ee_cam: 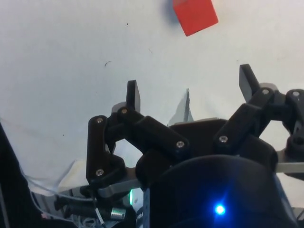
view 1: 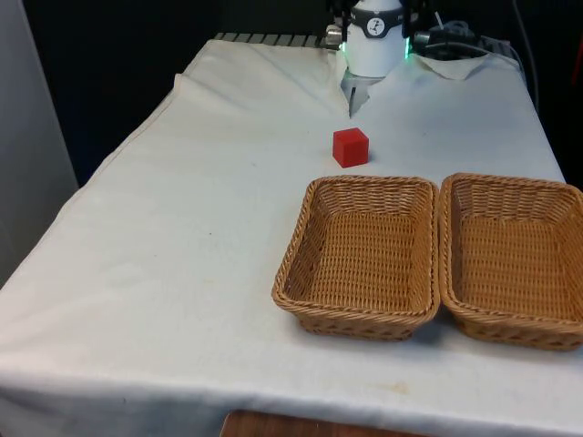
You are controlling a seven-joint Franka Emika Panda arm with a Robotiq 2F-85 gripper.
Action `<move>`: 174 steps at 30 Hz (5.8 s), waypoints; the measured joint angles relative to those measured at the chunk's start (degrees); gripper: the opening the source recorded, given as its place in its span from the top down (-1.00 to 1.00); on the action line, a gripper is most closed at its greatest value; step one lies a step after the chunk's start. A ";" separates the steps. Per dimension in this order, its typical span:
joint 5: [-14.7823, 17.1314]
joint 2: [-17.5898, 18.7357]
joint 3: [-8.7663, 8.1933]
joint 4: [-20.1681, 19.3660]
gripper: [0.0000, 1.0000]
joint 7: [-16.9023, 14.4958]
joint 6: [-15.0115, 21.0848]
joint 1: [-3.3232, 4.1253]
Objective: Pick up the red cube and place it into the right basket.
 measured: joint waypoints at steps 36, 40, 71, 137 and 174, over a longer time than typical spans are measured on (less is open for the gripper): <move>0.80 6.82 -2.58 -11.92 -1.00 -16.27 21.14 -1.43; 1.32 7.91 -2.58 -12.26 -1.00 -17.48 22.92 -1.43; 13.98 21.37 -0.06 -13.18 -1.00 -27.67 37.07 -1.43; 13.98 7.96 -0.23 -11.80 0.98 -20.63 29.05 -2.18; 15.18 21.26 0.29 7.62 0.98 -19.31 20.45 -2.41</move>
